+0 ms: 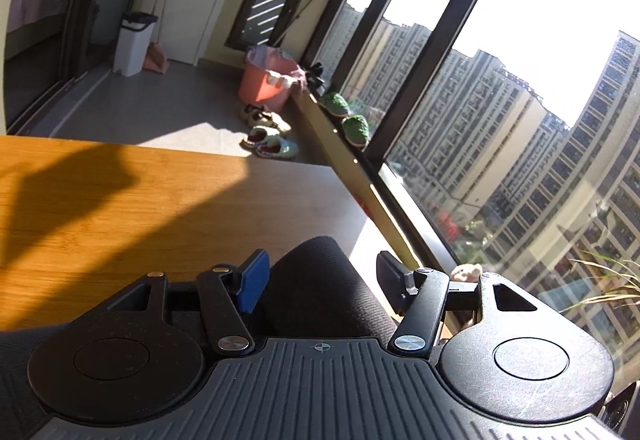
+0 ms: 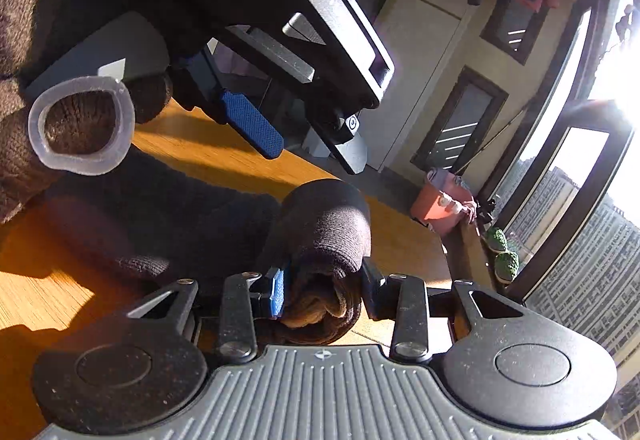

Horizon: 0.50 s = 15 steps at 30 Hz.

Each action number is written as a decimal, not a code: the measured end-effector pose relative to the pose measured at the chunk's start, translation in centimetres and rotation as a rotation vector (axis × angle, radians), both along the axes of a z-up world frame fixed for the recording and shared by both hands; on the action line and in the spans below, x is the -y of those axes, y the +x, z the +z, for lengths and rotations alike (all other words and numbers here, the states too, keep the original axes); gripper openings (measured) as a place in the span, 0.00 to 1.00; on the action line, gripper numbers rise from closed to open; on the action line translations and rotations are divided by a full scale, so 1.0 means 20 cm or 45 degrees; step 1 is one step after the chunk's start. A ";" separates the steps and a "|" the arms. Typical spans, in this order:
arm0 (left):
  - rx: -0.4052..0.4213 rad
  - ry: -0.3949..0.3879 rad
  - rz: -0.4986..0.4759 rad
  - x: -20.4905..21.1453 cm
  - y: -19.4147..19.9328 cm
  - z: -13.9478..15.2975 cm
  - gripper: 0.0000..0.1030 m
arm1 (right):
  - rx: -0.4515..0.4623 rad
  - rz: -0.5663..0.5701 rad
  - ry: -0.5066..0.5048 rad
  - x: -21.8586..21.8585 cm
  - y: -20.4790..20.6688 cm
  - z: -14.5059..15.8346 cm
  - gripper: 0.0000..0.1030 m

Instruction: Fold clothes

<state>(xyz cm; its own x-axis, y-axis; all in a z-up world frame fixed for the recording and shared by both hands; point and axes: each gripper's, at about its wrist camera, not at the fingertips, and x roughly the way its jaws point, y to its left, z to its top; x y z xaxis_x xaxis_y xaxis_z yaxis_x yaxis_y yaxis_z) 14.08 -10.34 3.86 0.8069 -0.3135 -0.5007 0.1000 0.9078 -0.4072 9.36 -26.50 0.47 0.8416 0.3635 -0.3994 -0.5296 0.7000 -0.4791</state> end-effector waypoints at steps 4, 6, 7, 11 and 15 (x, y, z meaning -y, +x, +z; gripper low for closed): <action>-0.024 0.089 0.038 0.01 0.02 -0.03 0.65 | 0.036 0.041 -0.043 -0.05 -0.04 -0.02 0.36; -0.075 0.134 0.063 -0.01 0.03 -0.09 0.64 | -0.005 0.038 0.003 -0.03 -0.03 0.00 0.40; -0.092 0.136 0.072 -0.03 0.03 -0.12 0.65 | -0.039 0.035 0.039 -0.02 -0.01 0.01 0.41; -0.169 0.169 0.131 -0.10 0.03 -0.22 0.56 | -0.288 0.062 0.314 0.11 0.08 0.08 0.55; -0.146 0.181 0.136 -0.14 0.00 -0.25 0.51 | -0.494 0.078 0.564 0.26 0.17 0.11 0.53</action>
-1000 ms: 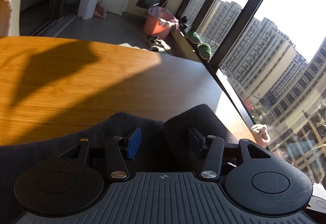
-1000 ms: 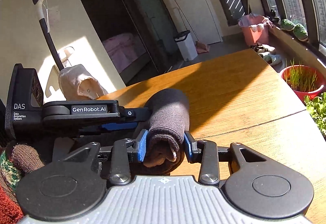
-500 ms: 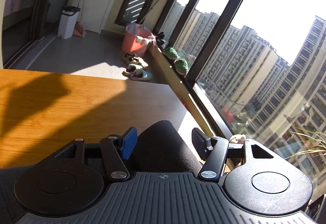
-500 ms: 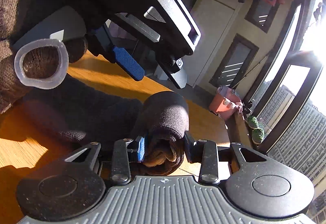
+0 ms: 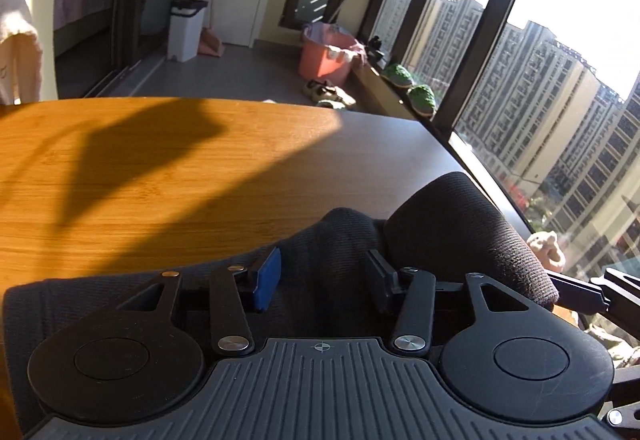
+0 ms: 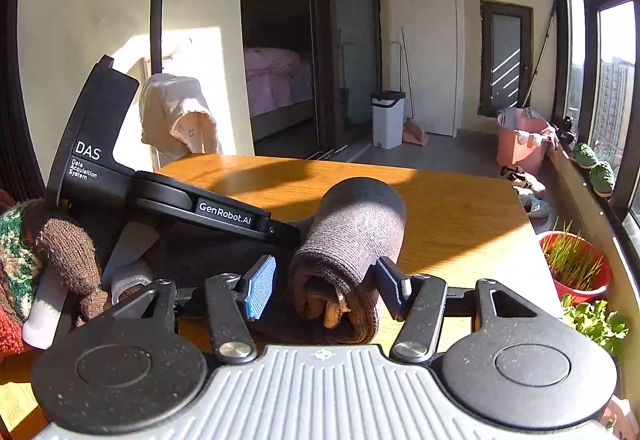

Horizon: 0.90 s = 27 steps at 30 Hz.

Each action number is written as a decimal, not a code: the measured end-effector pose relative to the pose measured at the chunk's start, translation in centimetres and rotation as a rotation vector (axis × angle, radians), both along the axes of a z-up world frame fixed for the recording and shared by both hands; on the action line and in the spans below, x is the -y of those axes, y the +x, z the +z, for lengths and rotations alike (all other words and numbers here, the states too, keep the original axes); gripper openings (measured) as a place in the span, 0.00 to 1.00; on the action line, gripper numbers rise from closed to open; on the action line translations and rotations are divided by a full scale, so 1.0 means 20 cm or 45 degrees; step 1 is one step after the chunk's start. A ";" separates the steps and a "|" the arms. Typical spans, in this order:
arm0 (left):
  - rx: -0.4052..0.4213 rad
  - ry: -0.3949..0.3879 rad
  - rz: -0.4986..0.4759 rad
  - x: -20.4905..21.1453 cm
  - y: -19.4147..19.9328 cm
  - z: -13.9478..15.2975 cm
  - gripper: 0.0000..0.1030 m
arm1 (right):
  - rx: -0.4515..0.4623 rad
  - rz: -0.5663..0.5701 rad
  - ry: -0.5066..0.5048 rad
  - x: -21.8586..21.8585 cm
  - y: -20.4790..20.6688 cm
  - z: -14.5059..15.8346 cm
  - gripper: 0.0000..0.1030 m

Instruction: Fold clothes

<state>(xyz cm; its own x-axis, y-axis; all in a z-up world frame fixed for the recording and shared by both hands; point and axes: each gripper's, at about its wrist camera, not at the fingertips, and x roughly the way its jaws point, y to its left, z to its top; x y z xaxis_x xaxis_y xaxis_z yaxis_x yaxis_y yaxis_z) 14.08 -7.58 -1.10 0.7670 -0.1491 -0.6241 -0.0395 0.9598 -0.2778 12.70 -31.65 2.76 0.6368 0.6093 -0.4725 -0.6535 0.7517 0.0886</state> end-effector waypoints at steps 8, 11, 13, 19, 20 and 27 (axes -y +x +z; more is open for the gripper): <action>-0.001 -0.050 -0.001 -0.02 -0.02 0.00 0.56 | 0.068 -0.089 -0.132 -0.01 0.06 -0.07 0.42; -0.009 -0.136 0.008 -0.05 -0.02 0.02 0.57 | 0.124 -0.079 -0.183 -0.02 -0.01 -0.07 0.40; 0.007 -0.194 -0.004 -0.05 -0.03 0.05 0.58 | 0.215 -0.055 -0.265 -0.07 -0.07 -0.07 0.39; 0.061 -0.192 -0.067 0.04 -0.01 0.15 0.66 | 0.449 0.045 -0.490 -0.24 -0.21 -0.12 0.39; 0.065 -0.167 -0.077 0.07 0.00 0.15 0.66 | 0.451 0.046 -0.494 -0.24 -0.21 -0.12 0.39; 0.059 -0.006 -0.078 0.16 0.04 0.11 0.68 | 0.122 0.016 -0.100 0.00 -0.08 0.00 0.44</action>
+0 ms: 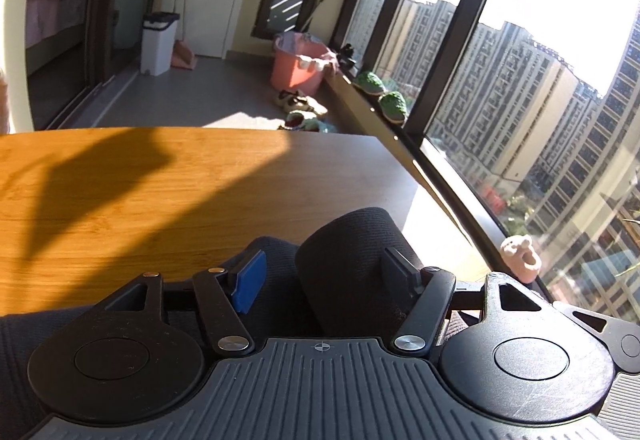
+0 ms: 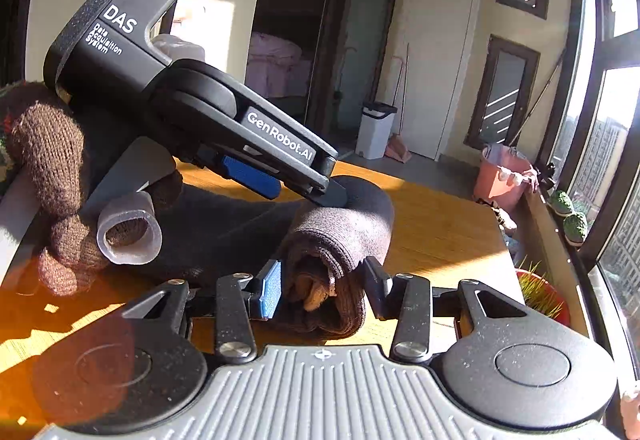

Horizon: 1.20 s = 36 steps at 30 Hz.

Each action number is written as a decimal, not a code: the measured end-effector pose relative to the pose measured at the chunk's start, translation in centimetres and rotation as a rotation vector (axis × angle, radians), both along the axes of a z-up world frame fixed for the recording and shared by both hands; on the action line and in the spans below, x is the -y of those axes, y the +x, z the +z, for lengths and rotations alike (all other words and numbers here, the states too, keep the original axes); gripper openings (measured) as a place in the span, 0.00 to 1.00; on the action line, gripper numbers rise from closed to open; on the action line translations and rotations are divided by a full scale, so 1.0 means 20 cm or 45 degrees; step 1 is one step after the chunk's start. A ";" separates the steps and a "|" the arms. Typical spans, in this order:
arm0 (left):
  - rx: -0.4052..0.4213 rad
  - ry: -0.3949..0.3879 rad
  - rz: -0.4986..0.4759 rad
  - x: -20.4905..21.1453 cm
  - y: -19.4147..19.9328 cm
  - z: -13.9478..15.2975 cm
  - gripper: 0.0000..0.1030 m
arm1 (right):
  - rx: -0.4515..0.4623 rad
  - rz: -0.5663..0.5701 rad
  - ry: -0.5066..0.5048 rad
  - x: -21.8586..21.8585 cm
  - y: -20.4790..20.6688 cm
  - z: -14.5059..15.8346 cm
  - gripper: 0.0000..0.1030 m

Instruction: Fold clothes

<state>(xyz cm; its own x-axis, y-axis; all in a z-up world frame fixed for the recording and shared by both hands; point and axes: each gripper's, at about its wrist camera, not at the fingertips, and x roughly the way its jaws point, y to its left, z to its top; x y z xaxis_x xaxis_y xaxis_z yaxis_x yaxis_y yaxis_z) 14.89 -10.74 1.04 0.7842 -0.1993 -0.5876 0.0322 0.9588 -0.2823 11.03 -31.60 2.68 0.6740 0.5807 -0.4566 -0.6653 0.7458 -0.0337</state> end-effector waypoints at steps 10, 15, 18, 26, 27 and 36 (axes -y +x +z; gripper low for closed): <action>-0.011 -0.004 0.009 -0.05 -0.03 -0.02 0.70 | -0.262 -0.084 0.198 0.07 0.14 -0.05 0.47; -0.009 0.000 0.004 -0.05 -0.04 -0.03 0.70 | -0.271 -0.088 0.194 0.08 0.13 -0.05 0.50; -0.012 -0.007 0.006 -0.06 -0.04 -0.04 0.70 | -0.294 -0.066 0.250 0.12 0.13 -0.03 0.52; -0.050 -0.057 0.026 -0.12 -0.06 -0.09 0.73 | -0.353 -0.105 0.300 0.11 0.18 -0.05 0.50; -0.058 -0.071 0.037 -0.14 -0.07 -0.09 0.72 | -0.300 -0.099 0.215 0.06 0.16 -0.05 0.47; 0.035 -0.106 0.041 -0.18 -0.11 0.04 0.67 | 0.135 0.047 -0.255 -0.22 -0.11 -0.05 0.42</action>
<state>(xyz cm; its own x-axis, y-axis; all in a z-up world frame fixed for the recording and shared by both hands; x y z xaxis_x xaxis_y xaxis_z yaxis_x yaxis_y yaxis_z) 12.71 -7.22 1.84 0.8067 -0.2207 -0.5483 0.0104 0.9328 -0.3601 8.74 -27.19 1.75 0.7041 0.5110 -0.4930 -0.6772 0.6922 -0.2497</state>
